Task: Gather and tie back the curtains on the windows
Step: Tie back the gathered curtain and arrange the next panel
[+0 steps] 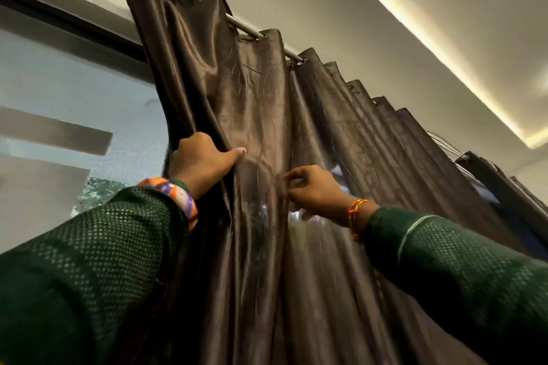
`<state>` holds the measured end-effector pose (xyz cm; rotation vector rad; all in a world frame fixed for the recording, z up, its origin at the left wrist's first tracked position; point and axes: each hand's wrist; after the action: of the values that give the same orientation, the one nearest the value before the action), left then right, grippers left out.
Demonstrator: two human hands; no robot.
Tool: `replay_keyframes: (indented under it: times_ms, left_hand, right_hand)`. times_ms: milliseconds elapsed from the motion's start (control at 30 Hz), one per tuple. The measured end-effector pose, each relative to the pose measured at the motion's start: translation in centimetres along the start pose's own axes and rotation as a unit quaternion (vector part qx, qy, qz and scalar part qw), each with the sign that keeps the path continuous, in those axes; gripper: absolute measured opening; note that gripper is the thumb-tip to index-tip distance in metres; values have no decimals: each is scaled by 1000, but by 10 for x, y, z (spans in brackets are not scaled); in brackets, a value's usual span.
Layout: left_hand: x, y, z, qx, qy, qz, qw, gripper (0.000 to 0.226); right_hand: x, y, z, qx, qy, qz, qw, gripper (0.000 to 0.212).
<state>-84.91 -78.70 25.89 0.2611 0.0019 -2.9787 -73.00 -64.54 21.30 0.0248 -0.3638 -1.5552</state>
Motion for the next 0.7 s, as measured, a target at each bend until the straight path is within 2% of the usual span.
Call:
replay_keyframes:
  times_ms: [67,167,267,300,367,433,533,600,667,700]
  left_hand:
    - [-11,-20,-2,-7,-4,14,1000,62]
    - [-36,-56,-3,-21,-8,49,999,43]
    - [-61,-89,-4,-22,-1,42,999,16]
    - [-69,-100,-5,-17,-5,37,999,13]
    - [-84,-119,-8,2,-14,28,1000,24]
    - [-99,-136,-11,18,-31,17,999,30]
    - [-112,-149,-14,34,-59,10,998,30]
    - [-115,-149,-14,44,-71,11,996,27]
    - [-115,-142,-15,53,-68,18,996,25]
    - [-113,-137,-15,58,-64,23,996,26]
  right_hand:
    - [-40,25,12,-79,-21,-87,993,42]
    - [-96,62,28,-156,-83,-203,963,52]
    - [-145,87,45,-142,-168,-219,951,77]
    - [-160,93,51,-134,-182,-198,954,85]
    - [-183,98,59,-114,-191,-156,962,91]
    - [-197,98,63,-99,-187,-124,970,82]
    - [-195,91,65,-62,-163,-55,983,47]
    - [-183,79,69,-22,-118,-6,993,26]
    - [-164,64,72,1,-57,28,998,19]
    - [-152,56,73,8,-31,42,999,24]
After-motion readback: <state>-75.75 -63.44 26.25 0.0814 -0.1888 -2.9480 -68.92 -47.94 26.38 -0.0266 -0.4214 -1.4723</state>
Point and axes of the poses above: each hand's wrist, its own z-axis towards the middle knuckle, its own y-axis out of the back of the hand, x = y × z
